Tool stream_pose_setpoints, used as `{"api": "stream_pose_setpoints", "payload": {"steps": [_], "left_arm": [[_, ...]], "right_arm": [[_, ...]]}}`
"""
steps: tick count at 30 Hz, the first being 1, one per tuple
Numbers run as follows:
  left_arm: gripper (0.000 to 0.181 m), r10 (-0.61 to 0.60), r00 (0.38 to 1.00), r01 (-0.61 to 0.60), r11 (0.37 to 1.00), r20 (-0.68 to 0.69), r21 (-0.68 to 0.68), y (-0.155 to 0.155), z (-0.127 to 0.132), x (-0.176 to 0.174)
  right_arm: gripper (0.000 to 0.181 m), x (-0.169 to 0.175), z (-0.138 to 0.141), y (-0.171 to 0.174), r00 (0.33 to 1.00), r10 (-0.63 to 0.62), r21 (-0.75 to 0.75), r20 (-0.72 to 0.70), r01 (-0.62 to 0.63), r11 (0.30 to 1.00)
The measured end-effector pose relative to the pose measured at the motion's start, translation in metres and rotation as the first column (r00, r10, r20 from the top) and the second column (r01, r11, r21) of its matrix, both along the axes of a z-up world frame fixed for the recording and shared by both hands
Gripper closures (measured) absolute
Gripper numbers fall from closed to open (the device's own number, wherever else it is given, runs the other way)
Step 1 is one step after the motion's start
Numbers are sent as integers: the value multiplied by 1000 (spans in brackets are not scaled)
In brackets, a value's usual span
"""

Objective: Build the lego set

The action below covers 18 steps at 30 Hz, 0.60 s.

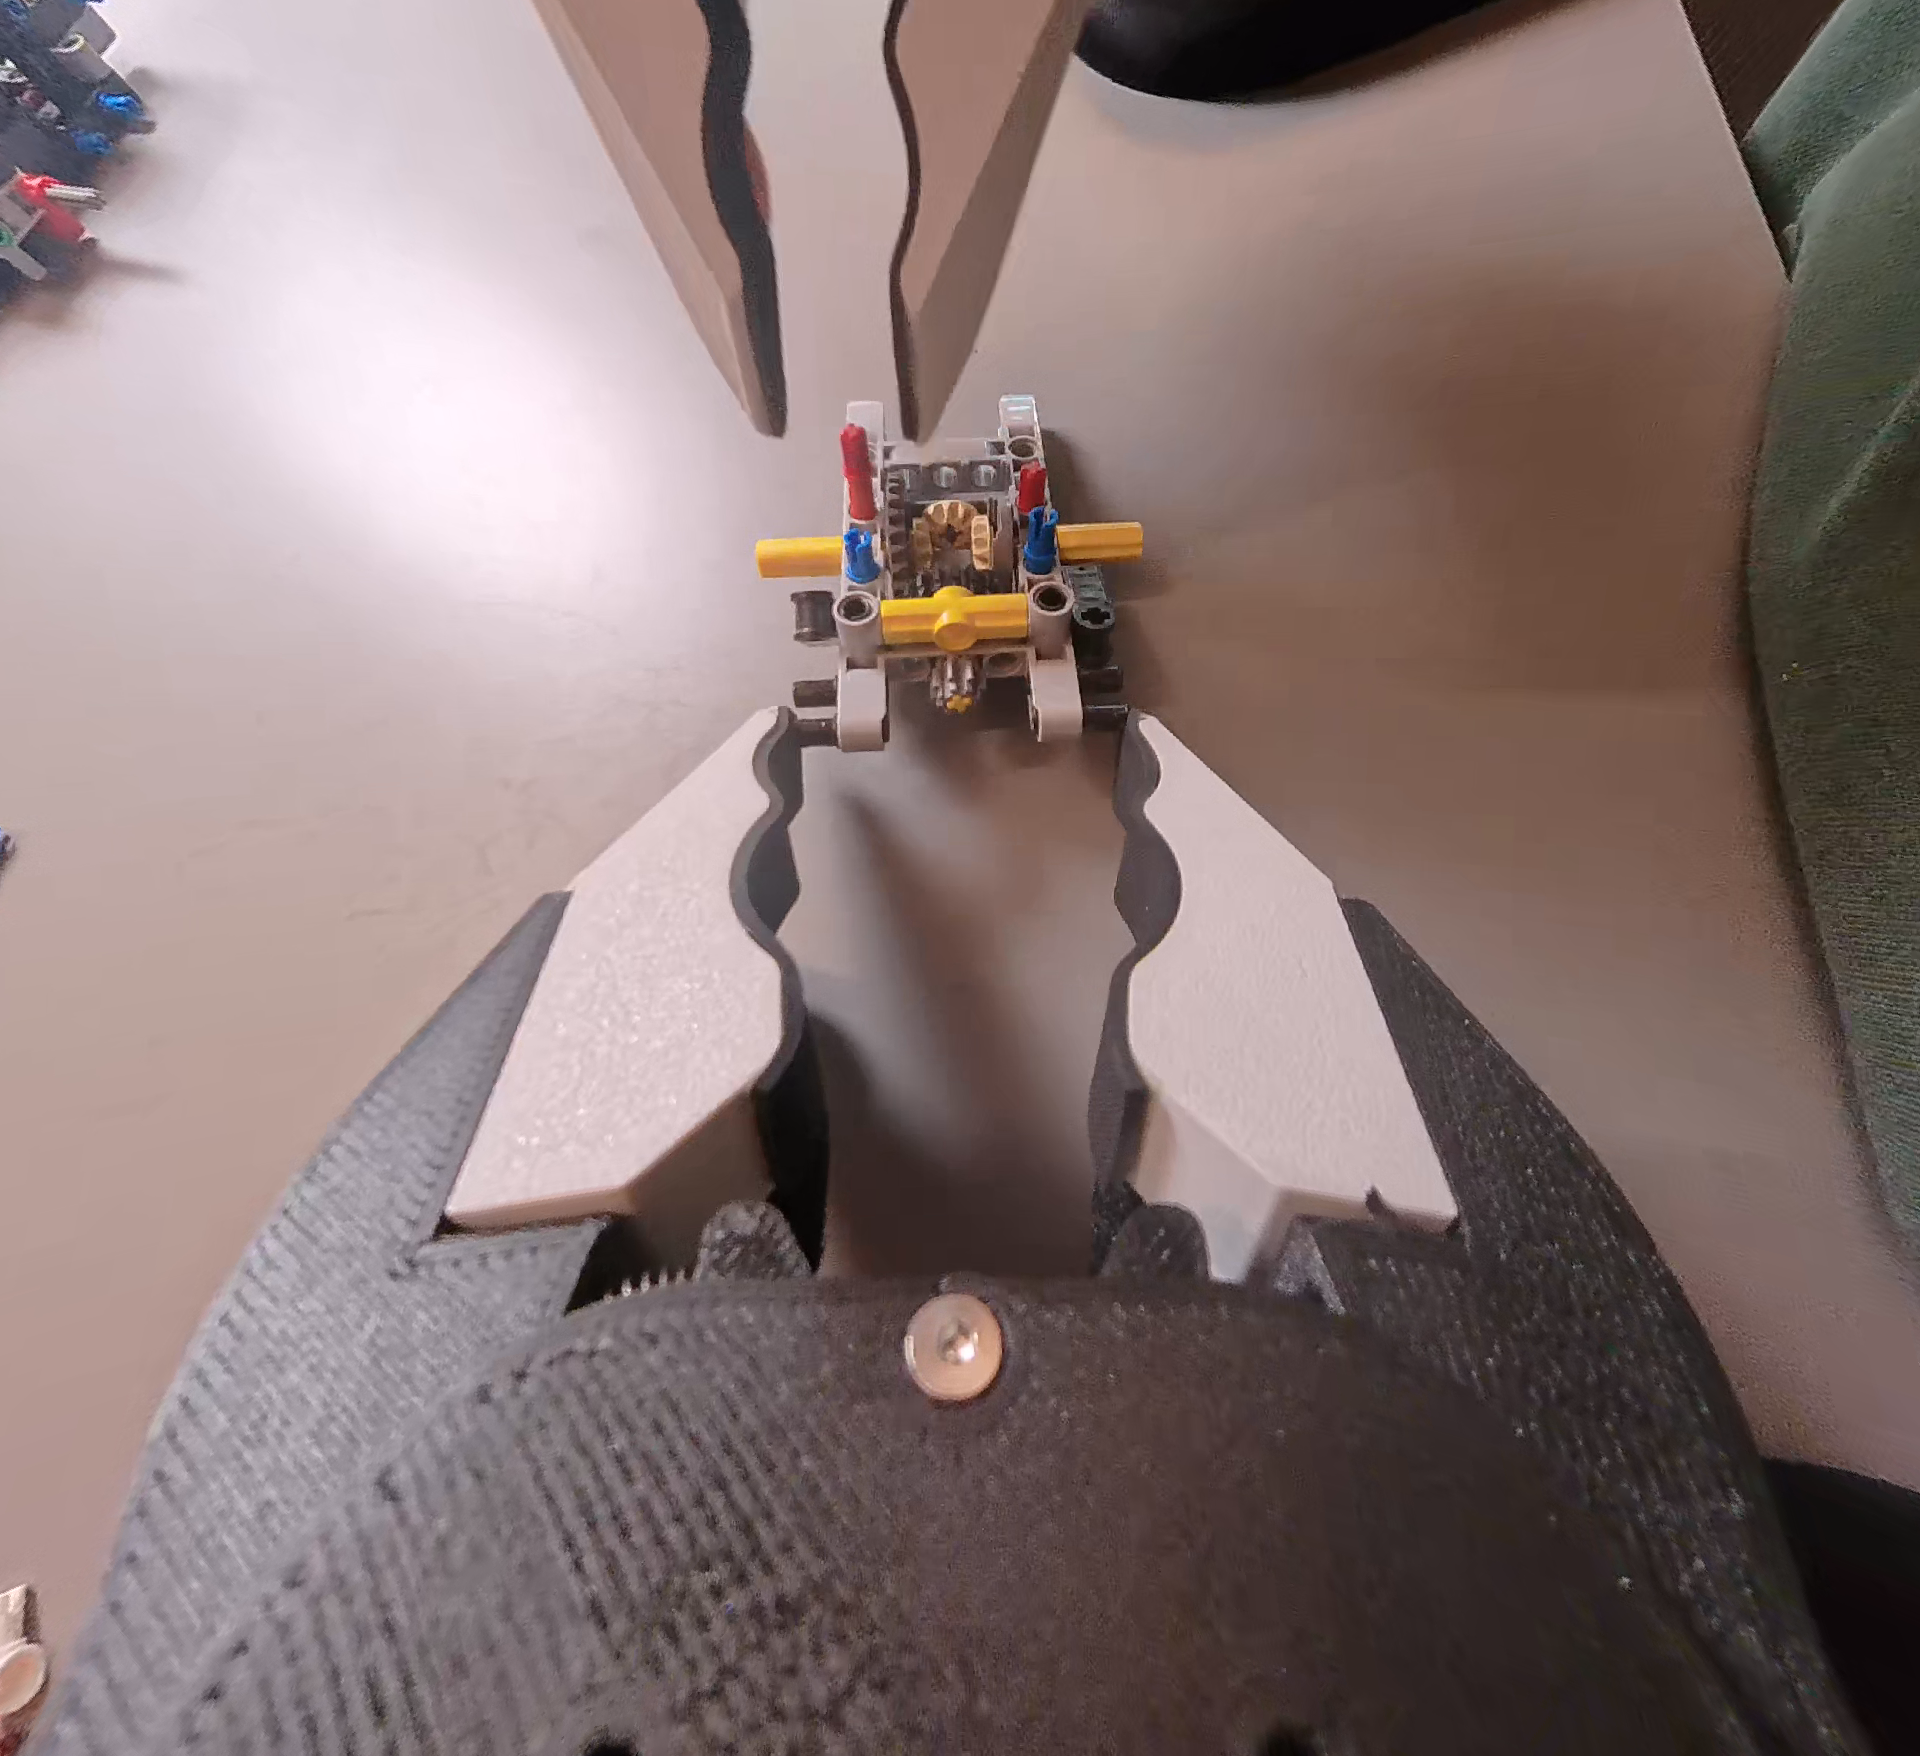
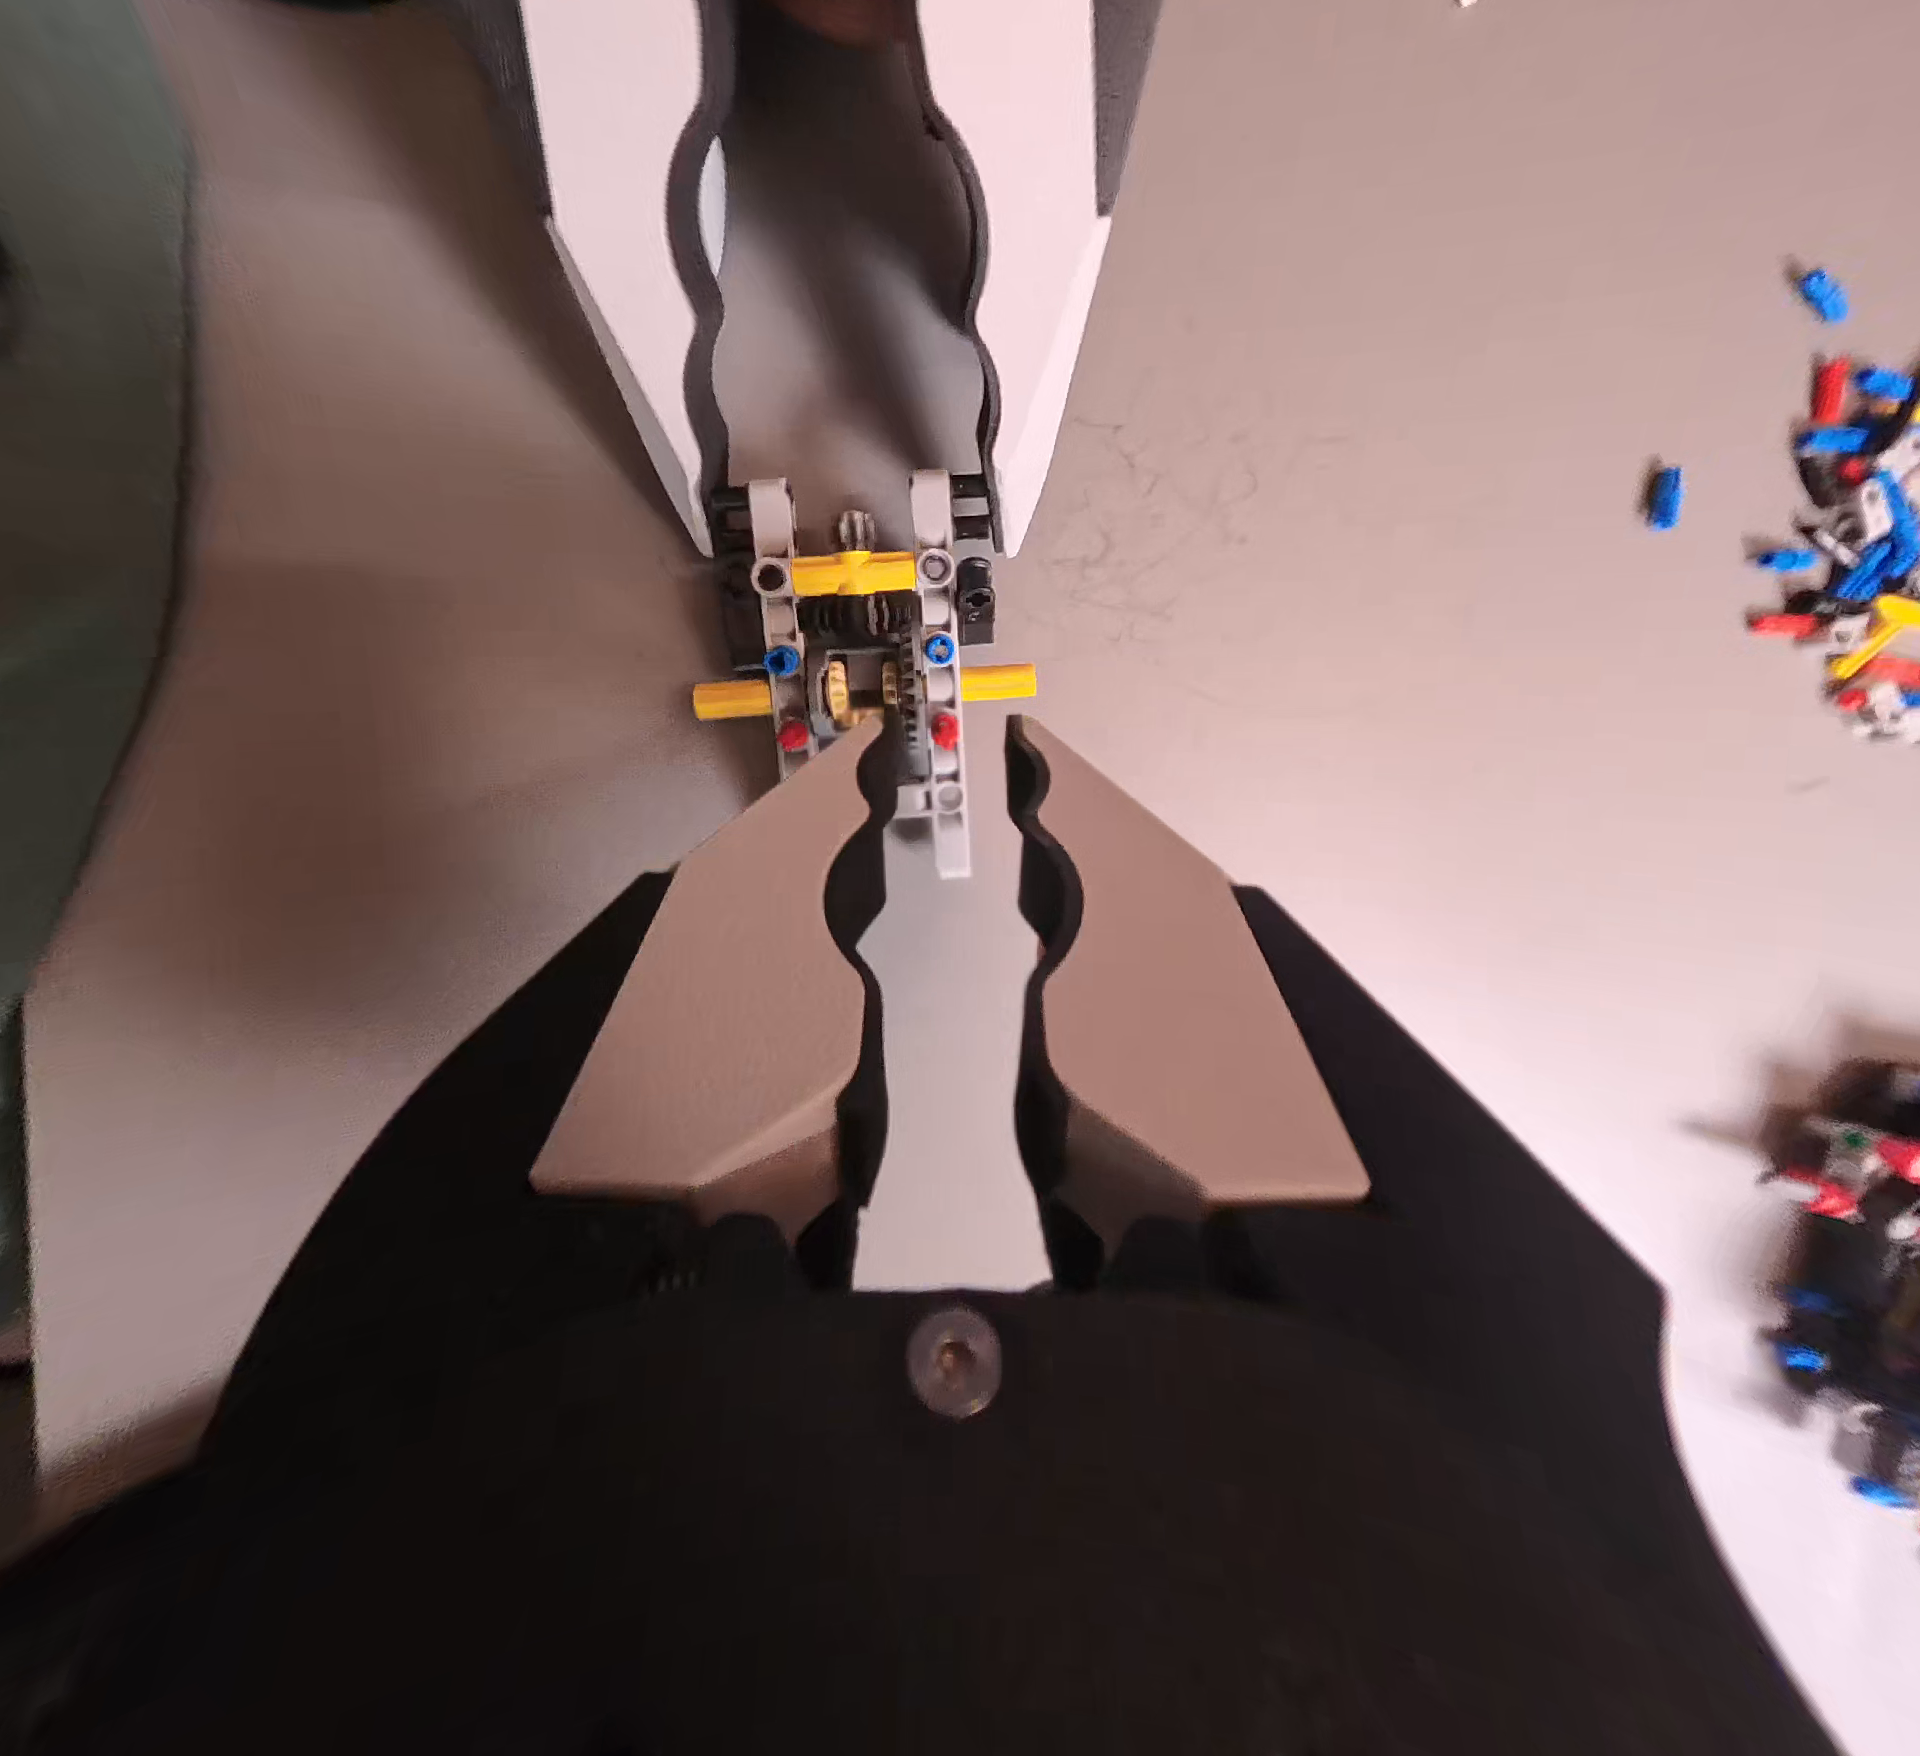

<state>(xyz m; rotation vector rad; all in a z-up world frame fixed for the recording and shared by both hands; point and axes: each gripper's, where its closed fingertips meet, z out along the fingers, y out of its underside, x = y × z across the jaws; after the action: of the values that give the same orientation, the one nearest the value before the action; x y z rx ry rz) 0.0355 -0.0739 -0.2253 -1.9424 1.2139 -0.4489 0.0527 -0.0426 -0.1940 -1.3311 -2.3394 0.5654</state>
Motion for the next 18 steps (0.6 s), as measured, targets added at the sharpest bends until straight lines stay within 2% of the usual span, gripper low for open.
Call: {"api": "stream_pose_setpoints", "payload": {"steps": [4,8,13,18], "left_arm": [[121,-4,1000,4,1000,0,-1,-1,0,0],[121,-6,1000,6,1000,1,-3,-1,-1,0],[121,-7,1000,7,1000,2,-5,-1,-1,1],[121,-3,1000,4,1000,24,-17,-1,1,2]], "right_arm": [[164,3,-2,2,990,137,61,26,-139,988],[170,3,-5,0,975,217,91,37,-220,971],[178,2,-6,-2,972,228,98,48,-232,968],[178,2,-9,-1,979,178,78,95,-186,979]]}}
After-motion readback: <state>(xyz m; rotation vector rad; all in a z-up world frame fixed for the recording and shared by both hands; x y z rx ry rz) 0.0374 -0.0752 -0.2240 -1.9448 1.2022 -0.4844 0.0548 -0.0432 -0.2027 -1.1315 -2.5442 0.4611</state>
